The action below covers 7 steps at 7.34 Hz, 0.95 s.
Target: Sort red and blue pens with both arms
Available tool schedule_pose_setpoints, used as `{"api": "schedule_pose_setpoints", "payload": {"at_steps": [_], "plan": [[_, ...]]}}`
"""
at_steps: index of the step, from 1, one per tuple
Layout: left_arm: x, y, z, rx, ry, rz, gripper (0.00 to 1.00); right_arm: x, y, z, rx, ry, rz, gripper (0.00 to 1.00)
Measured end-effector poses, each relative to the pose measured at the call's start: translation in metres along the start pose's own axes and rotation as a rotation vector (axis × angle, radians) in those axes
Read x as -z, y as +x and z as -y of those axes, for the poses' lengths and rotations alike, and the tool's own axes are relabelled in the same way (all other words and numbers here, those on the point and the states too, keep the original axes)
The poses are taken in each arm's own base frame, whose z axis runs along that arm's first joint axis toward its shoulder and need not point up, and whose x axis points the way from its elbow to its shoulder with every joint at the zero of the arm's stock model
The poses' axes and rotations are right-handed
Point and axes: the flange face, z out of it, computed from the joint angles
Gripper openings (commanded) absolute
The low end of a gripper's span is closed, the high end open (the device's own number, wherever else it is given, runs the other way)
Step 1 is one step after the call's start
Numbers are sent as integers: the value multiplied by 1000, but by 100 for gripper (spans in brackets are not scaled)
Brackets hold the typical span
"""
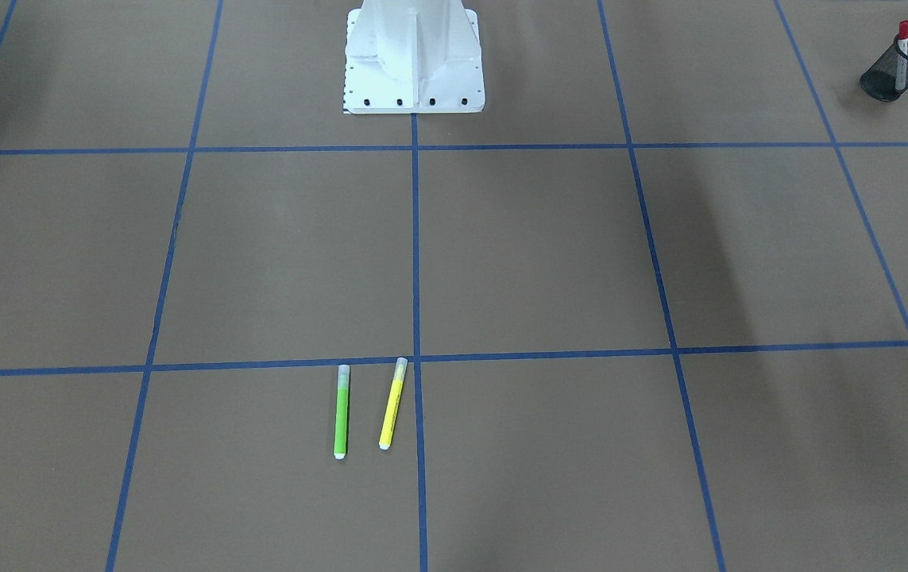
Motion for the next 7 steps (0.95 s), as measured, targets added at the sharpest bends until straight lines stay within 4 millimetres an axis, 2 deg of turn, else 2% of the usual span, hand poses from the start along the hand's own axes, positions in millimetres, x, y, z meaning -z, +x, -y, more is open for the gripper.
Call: {"api": "schedule_pose_setpoints", "payload": {"at_steps": [2,3,5,7], "plan": [[3,24,22,-25,40,20,100,-6,32,-2,94,3,-29,0],[4,29,27,-30,47,23,100,-9,49,-5,137,-12,-44,0],[4,34,31,-24,49,24,100,0,88,-5,200,-53,-86,0],[3,35,31,-21,48,22,100,10,114,-6,218,-100,-124,0]]}}
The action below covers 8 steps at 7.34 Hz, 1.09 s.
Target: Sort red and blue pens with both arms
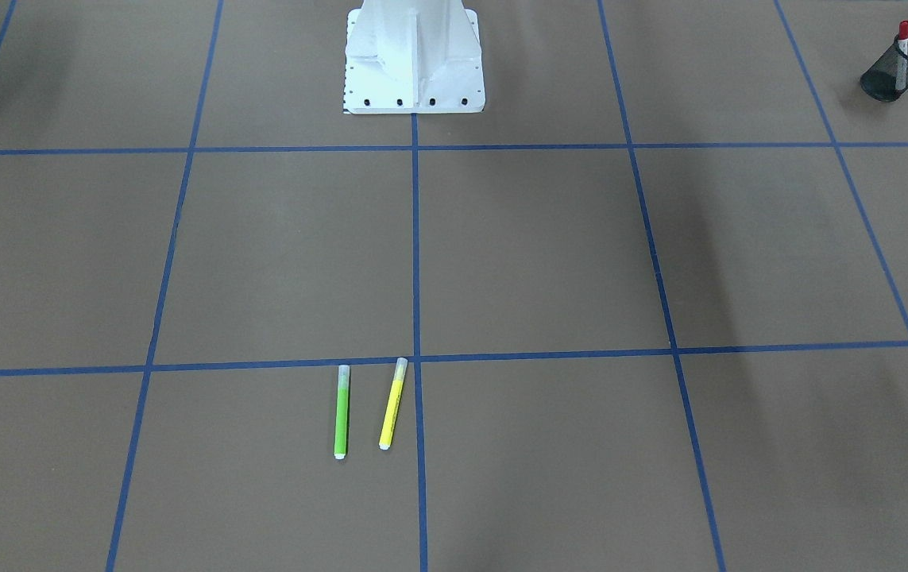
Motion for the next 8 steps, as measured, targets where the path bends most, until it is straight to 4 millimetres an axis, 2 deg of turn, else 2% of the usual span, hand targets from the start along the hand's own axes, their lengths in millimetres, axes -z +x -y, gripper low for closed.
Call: {"api": "schedule_pose_setpoints", "payload": {"at_steps": [2,4,6,8], "plan": [[-6,1,1,6,-7,-27,100,-3,15,-13,-15,-79,3,0],[-13,1,1,10,-19,-39,100,-1,32,-36,-21,-191,44,0],[-18,0,1,14,-28,-41,100,15,38,-61,-35,-322,73,0],[-22,2,2,11,-35,-43,100,42,42,-88,-42,-451,102,0]]}}
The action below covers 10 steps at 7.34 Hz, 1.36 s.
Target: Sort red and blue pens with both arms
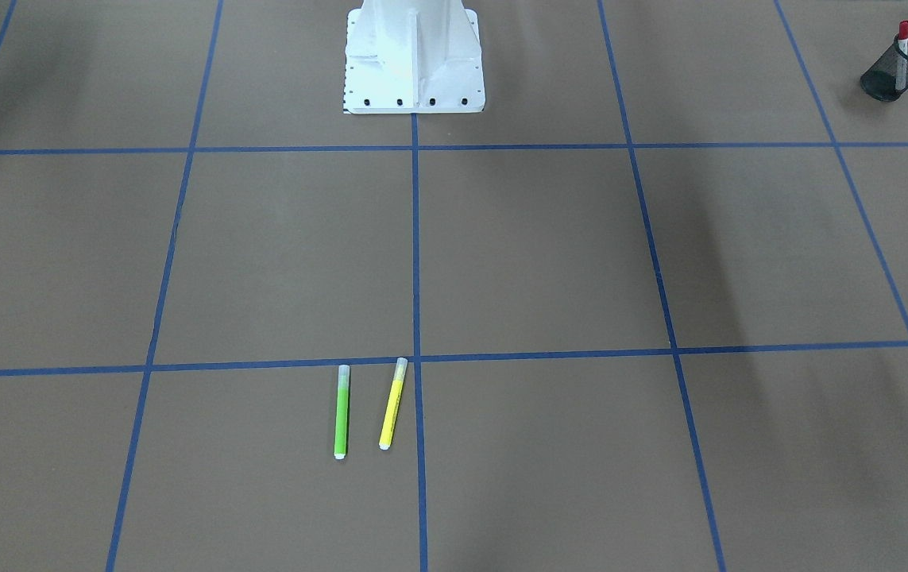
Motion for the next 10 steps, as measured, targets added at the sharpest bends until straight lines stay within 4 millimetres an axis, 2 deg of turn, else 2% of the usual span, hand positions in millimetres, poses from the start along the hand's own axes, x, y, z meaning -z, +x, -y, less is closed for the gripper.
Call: {"api": "schedule_pose_setpoints", "payload": {"at_steps": [2,3,5,7,10], "plan": [[-17,6,3,-5,-27,-29,100,15,3,-28,10,-128,32,0],[-24,10,4,-7,-37,-49,100,14,4,-38,21,-185,54,0],[-28,16,5,-6,-41,-60,100,-6,11,-50,29,-265,103,0],[-26,21,8,2,-39,-71,100,-27,21,-53,31,-310,143,0],[-26,24,9,6,-34,-97,100,-45,30,-55,31,-346,179,0]]}}
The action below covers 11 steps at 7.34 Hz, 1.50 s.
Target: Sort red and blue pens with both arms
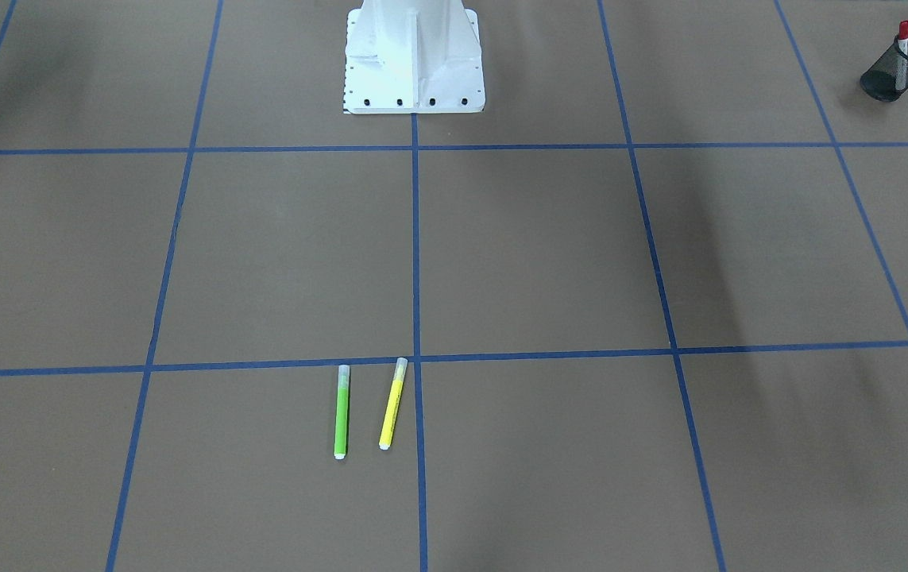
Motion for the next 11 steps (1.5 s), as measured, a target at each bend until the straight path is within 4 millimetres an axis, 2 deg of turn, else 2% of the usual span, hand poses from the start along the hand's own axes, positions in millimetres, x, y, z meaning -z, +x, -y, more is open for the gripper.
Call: {"api": "schedule_pose_setpoints", "payload": {"at_steps": [2,6,7,9,11], "plan": [[0,0,0,0,0,-2,100,-5,5,3,-6,-7,14,0],[-1,-1,1,4,-1,-2,100,-10,10,9,-20,-16,31,43],[-1,-3,1,5,-2,-2,100,-9,11,11,-24,-17,34,99],[-2,-3,1,6,-3,-3,100,-8,15,16,-31,-19,46,100],[-2,-5,0,9,-4,-3,100,4,13,23,-27,0,47,100]]}}
